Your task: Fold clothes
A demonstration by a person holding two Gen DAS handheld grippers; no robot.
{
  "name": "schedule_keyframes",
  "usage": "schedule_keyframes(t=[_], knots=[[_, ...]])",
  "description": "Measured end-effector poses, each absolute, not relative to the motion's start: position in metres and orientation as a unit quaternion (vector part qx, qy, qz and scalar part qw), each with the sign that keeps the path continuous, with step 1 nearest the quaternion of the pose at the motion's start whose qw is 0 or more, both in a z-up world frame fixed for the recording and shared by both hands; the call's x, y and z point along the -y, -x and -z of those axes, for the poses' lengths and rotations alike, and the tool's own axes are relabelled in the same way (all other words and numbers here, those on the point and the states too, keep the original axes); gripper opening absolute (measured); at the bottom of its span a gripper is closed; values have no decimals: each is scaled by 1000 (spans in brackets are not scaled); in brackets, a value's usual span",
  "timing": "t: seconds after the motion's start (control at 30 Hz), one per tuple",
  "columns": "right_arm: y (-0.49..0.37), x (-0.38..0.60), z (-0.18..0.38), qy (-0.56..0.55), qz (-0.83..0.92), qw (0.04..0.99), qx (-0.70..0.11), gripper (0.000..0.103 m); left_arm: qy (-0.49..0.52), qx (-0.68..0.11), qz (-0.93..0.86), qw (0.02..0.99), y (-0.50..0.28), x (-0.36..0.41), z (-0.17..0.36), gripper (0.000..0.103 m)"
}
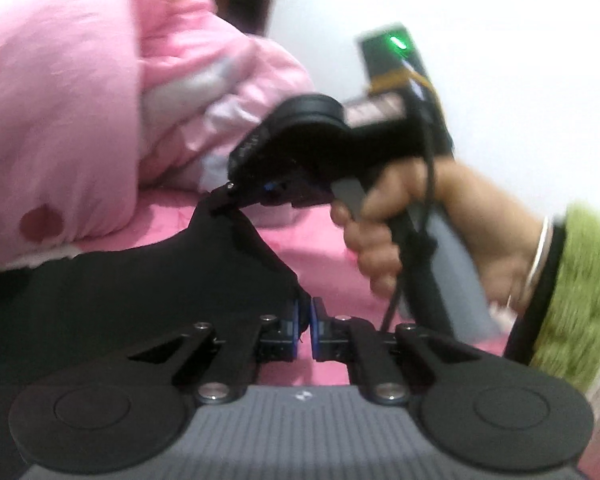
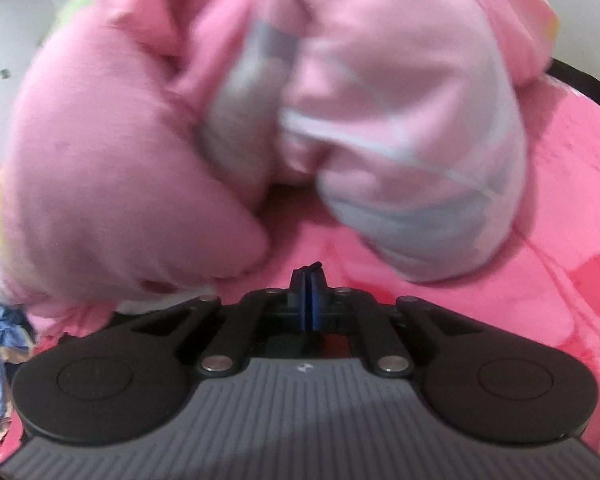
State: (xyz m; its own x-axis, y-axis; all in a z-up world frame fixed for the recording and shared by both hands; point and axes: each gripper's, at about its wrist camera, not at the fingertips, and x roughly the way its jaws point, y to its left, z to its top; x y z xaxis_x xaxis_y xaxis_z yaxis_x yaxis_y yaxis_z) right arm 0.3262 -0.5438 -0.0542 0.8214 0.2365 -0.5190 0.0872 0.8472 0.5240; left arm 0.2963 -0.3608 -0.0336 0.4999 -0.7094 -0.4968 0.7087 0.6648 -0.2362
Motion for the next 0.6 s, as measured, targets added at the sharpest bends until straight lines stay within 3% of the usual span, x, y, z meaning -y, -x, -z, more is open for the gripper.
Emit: schedule_keyframes(t=[0.33, 0.6], knots=[[-321, 466, 5, -218, -113, 925, -290, 2, 139, -283, 345, 884, -273, 294, 0, 7], [-339, 395, 5, -137, -148, 921, -335, 2, 219, -303, 296, 879, -283, 245, 8, 7]])
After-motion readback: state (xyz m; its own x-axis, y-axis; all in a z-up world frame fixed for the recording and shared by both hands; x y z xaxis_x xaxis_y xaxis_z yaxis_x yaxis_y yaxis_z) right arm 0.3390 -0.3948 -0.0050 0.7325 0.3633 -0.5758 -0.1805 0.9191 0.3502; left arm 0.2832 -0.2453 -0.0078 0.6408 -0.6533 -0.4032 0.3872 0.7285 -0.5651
